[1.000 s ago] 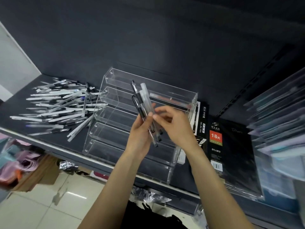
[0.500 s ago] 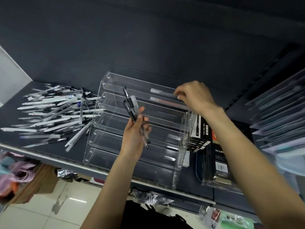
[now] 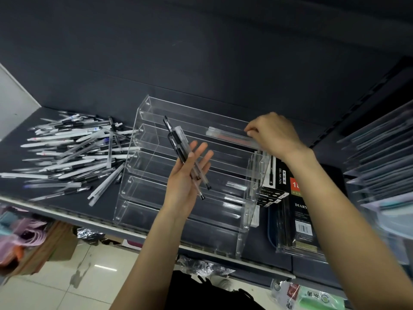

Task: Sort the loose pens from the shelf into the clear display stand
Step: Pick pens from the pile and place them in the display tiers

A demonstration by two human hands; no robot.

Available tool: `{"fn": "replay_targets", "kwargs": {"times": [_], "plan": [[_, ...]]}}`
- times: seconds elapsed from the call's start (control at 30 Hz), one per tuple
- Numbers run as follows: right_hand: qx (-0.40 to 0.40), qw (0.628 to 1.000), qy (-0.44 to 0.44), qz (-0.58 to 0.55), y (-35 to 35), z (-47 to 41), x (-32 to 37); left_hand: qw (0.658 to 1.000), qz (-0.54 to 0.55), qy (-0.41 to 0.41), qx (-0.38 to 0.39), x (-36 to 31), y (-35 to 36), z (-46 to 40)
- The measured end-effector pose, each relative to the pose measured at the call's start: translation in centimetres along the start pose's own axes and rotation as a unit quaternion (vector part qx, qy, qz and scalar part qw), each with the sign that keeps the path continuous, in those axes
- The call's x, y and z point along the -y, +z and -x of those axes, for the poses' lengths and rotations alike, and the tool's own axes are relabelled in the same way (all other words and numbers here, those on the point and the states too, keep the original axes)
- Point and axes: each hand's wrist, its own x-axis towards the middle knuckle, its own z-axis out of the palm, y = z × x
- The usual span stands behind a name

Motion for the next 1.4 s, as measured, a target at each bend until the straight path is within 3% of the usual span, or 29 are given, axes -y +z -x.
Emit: {"fn": "replay_targets", "kwargs": {"times": [0.13,0.27,0.5,0.57,0.63,0.7,1.0,1.17,1.33,1.4], "plan": [[-0.19,0.971,-0.014,-0.145,0.1,3.7,3.3,0.999,0.038,0.007,0.03,-0.2,0.4,0.1],[-0.08,0.961,-0.049,-0.26,2.3,6.4,8.3,0.997,0.047,0.023,0.056,-0.2,0.9,0.4],[-0.038,0.945,-0.033,-0.322,3.0,5.8,8.8,0.996,0.054,0.034,0.063,-0.1,0.6,0.6],[-0.09,0.949,-0.025,-0.3,1.9,5.3,7.3,0.997,0.046,0.039,0.043,0.0,0.3,0.5],[-0.165,0.966,-0.016,-0.201,0.5,4.2,4.9,0.998,0.037,0.049,0.014,0.1,-0.3,0.4],[-0.188,0.976,-0.001,-0.107,-0.6,3.0,2.7,0.998,0.032,0.056,-0.015,0.0,-0.7,0.4],[-0.056,0.998,-0.012,0.021,0.1,-1.0,1.0,0.995,0.09,0.02,-0.033,-0.4,-1.2,0.2],[-0.007,0.999,-0.007,0.038,0.0,-1.1,0.8,0.991,0.113,0.061,-0.029,-0.8,-1.9,0.5],[0.016,0.998,0.012,0.065,-0.1,-0.5,1.0,0.994,0.058,0.081,-0.047,-1.2,-2.2,0.9],[-0.026,0.998,0.018,0.06,-0.5,0.5,1.5,0.994,0.043,0.081,-0.055,-1.5,-2.1,1.1]]}}
